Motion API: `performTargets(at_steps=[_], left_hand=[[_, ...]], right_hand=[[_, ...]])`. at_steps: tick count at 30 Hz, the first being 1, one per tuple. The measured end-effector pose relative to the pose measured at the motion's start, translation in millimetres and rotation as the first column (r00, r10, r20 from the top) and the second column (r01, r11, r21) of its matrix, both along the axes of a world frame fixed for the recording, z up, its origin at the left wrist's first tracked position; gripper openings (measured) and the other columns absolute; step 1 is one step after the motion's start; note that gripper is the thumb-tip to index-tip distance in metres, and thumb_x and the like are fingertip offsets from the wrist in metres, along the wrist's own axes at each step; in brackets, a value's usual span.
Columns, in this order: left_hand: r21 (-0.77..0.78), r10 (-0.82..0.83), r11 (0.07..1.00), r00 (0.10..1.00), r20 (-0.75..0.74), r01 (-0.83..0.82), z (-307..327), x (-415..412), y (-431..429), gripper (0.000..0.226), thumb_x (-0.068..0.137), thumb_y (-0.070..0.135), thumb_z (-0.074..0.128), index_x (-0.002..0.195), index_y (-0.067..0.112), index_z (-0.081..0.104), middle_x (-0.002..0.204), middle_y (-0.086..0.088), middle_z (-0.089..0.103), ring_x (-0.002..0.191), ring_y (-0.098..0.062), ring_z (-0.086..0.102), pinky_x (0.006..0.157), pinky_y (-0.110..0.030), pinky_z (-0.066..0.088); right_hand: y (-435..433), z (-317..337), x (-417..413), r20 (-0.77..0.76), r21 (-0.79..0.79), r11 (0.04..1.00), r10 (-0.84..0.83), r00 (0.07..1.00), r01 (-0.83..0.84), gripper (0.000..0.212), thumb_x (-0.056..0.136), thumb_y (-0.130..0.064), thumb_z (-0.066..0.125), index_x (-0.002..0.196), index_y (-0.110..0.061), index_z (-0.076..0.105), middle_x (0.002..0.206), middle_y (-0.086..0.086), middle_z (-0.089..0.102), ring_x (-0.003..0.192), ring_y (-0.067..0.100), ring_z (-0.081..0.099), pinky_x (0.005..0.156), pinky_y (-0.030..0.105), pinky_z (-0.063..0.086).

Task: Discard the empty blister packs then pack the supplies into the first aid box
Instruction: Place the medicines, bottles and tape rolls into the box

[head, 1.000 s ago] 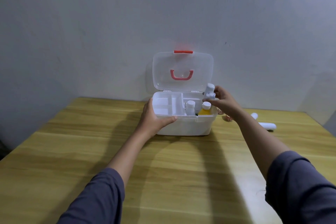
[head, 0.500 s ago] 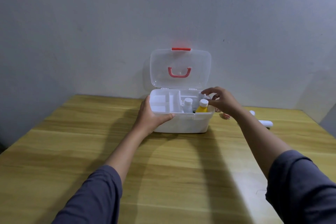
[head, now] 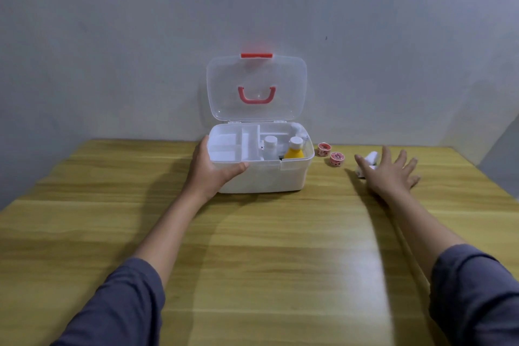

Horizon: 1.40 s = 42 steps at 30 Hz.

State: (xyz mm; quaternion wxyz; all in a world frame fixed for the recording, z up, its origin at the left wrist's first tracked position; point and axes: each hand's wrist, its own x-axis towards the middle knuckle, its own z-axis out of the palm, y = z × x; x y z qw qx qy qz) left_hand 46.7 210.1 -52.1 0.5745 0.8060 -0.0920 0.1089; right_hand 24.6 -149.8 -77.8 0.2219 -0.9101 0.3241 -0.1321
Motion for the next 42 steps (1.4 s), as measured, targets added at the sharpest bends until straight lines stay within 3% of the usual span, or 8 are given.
performTargets(at_steps=[3,6,11,20,28,32,37,42], left_hand=[[-0.007,-0.012,1.0,1.0,0.0,0.012,0,0,0,0.094,0.046,0.055,0.079,0.13,0.025,0.05,0.131,0.003,0.058,0.122,-0.016,0.056,0.101,-0.032,0.047],[-0.02,-0.015,1.0,1.0,0.014,0.015,1,-1,-1,0.089,0.046,0.053,0.078,0.127,0.03,0.049,0.126,0.008,0.059,0.117,-0.01,0.057,0.095,-0.025,0.045],[-0.023,0.001,1.0,1.0,0.024,-0.001,-4,3,-1,0.101,0.047,0.054,0.08,0.137,0.021,0.048,0.135,0.004,0.057,0.126,-0.015,0.054,0.107,-0.035,0.045],[-0.025,-0.005,1.0,1.0,-0.001,0.005,-4,2,-1,0.11,0.047,0.052,0.082,0.143,0.02,0.039,0.144,0.002,0.048,0.131,-0.014,0.047,0.109,-0.03,0.039],[-0.016,-0.028,0.999,0.999,-0.028,0.028,-2,4,1,0.095,0.046,0.054,0.082,0.128,0.023,0.047,0.135,0.001,0.053,0.122,-0.016,0.052,0.102,-0.031,0.043],[0.02,-0.021,1.0,0.999,-0.05,0.022,-3,8,4,0.105,0.044,0.059,0.083,0.136,0.022,0.047,0.136,-0.001,0.055,0.127,-0.021,0.053,0.107,-0.046,0.046],[0.037,-0.019,0.999,0.998,-0.054,0.021,-1,10,4,0.102,0.044,0.058,0.083,0.133,0.022,0.049,0.134,-0.001,0.057,0.125,-0.021,0.055,0.106,-0.046,0.047],[0.055,-0.026,0.998,0.998,-0.052,0.029,-3,16,7,0.098,0.046,0.057,0.086,0.132,0.026,0.05,0.132,0.002,0.059,0.122,-0.019,0.057,0.104,-0.046,0.05]], right_hand=[[2,0,18,0.029,0.045,0.998,-0.041,0.999,0.039,0.08,0.081,-0.07,0.037,0.143,-0.022,0.023,0.157,0.019,0.006,0.144,0.04,-0.006,0.113,0.058,0.002],[-1,-3,40,0.036,0.019,0.999,-0.035,0.999,0.034,0.075,0.083,-0.065,0.038,0.138,-0.014,0.034,0.151,0.021,0.025,0.141,0.041,0.011,0.115,0.052,0.012],[-2,-8,51,0.029,-0.055,0.995,0.085,0.996,-0.083,0.049,0.086,-0.041,0.045,0.12,-0.007,0.054,0.13,0.021,0.051,0.125,0.04,0.036,0.108,0.043,0.027],[24,-1,16,0.061,-0.069,0.984,0.171,0.983,-0.166,0.03,0.083,-0.034,0.052,0.1,-0.01,0.059,0.117,0.017,0.052,0.114,0.037,0.04,0.094,0.044,0.033],[49,-2,-25,0.058,-0.151,0.954,0.27,0.961,-0.259,0.018,0.084,-0.034,0.05,0.084,-0.017,0.053,0.102,0.01,0.055,0.107,0.03,0.043,0.084,0.042,0.035],[51,-2,-42,0.03,-0.156,0.929,0.343,0.939,-0.335,0.024,0.088,-0.044,0.047,0.089,-0.021,0.055,0.11,0.005,0.054,0.113,0.027,0.043,0.093,0.044,0.03],[54,1,-54,0.007,-0.094,0.917,0.39,0.921,-0.387,0.03,0.091,-0.042,0.044,0.11,-0.025,0.06,0.13,0.004,0.047,0.128,0.026,0.035,0.109,0.051,0.025],[70,1,-55,0.109,0.059,0.912,0.397,0.911,-0.405,0.031,0.091,-0.034,0.051,0.088,-0.006,0.064,0.111,0.014,0.055,0.107,0.032,0.051,0.097,0.043,0.039]])
